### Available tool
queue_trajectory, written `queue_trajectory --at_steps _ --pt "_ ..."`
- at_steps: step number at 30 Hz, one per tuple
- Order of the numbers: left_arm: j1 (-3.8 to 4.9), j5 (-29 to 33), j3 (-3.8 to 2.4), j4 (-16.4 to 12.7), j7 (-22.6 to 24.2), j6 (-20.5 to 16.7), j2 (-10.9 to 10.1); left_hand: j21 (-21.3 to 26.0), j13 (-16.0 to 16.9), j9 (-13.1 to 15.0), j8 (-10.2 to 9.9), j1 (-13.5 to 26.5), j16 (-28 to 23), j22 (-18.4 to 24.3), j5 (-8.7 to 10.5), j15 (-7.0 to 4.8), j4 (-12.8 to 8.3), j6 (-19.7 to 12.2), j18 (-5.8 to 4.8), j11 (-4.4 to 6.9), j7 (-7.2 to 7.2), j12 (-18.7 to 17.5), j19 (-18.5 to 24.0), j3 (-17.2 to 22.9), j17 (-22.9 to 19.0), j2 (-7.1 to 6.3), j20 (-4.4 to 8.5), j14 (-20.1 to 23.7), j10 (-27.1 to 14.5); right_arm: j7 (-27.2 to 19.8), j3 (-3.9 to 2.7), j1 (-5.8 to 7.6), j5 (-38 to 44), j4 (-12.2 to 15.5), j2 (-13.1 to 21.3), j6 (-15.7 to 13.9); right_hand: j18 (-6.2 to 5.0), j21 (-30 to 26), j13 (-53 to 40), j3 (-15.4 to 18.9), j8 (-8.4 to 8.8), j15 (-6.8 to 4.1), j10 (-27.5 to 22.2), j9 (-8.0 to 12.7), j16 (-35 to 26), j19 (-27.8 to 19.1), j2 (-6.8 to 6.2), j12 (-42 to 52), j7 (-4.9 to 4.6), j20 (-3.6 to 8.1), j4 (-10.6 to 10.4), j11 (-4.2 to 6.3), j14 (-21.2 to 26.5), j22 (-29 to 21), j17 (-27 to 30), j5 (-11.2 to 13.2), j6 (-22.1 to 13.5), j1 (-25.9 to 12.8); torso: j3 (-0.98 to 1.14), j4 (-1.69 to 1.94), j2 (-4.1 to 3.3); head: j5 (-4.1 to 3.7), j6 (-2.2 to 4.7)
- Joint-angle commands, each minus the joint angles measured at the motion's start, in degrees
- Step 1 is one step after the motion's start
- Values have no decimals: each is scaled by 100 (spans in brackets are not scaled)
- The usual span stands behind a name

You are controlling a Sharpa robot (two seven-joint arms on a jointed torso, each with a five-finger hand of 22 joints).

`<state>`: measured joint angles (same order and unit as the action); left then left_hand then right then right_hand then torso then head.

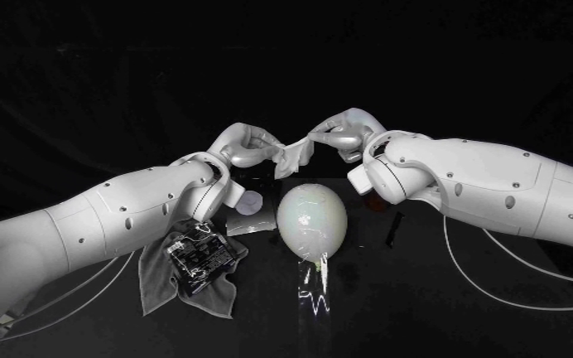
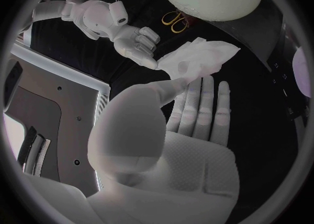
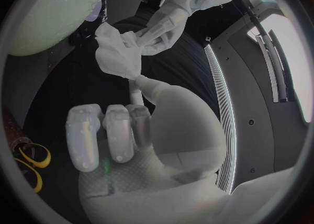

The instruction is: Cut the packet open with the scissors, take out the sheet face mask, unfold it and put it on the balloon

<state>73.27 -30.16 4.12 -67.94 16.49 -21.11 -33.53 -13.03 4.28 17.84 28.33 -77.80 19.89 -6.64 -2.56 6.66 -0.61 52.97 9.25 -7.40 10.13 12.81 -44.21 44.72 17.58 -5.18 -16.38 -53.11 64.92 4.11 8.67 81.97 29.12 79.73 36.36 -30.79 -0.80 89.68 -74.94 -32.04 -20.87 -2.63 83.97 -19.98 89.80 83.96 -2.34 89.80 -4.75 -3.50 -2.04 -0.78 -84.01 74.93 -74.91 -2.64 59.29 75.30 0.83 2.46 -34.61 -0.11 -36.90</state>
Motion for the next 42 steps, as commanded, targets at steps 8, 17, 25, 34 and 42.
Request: queue_trajectory --at_steps 8,17,25,34,42 --pt "61 -229 -11 -5 -293 666 -52 -13 94 481 182 201 212 -15 -21 -32 13 -122 -50 23 2 198 -12 71 87 7 2 -1 31 -100 -1 -8 406 -123 -10 -70 80 31 -1506 -130 -61 -46 603 -657 20 604 38 20 12 25 99 48 -599 1506 -1509 -15 40 -15 1 -2 -8 -16 5" --pt "76 -411 -11 0 -527 958 -72 -43 349 927 582 340 636 -27 -20 -46 100 -447 -46 30 12 631 -29 85 293 147 6 190 -168 -148 -2 -8 524 -235 -18 -74 80 32 -1506 -132 -67 -46 603 -664 20 604 33 20 13 26 103 48 -599 1507 -1509 -14 37 -22 0 -7 -5 -22 2" --pt "89 -115 -11 14 -508 1161 -61 -50 490 1104 721 388 834 -31 -19 -39 132 -582 -48 21 17 868 -15 144 377 170 5 328 -332 -54 -1 -8 657 -212 -63 231 79 31 -1506 -133 -69 -46 603 -667 20 604 32 20 13 26 104 49 -599 1506 -1509 -14 36 -24 -3 -8 1 -35 0" --pt "148 95 -12 10 -393 1299 -73 -40 607 1189 768 366 1020 -32 -18 -21 50 -645 -77 26 -13 1064 43 127 461 165 4 546 -503 14 3 -7 839 -273 -108 297 79 31 -1506 -133 -69 -46 603 -667 20 604 32 20 13 26 104 49 -599 1506 -1509 -14 36 -24 0 -3 -4 -38 13" --pt "259 12 -14 15 -321 1369 -139 -66 693 1224 751 319 1107 -49 -17 10 53 -730 -77 -10 26 1205 32 54 478 248 9 694 -685 12 5 -7 894 -296 -128 272 80 32 -1506 -134 -72 -46 603 -671 20 604 31 20 14 26 105 49 -599 1507 -1509 -14 35 -28 1 -8 -5 -41 23"
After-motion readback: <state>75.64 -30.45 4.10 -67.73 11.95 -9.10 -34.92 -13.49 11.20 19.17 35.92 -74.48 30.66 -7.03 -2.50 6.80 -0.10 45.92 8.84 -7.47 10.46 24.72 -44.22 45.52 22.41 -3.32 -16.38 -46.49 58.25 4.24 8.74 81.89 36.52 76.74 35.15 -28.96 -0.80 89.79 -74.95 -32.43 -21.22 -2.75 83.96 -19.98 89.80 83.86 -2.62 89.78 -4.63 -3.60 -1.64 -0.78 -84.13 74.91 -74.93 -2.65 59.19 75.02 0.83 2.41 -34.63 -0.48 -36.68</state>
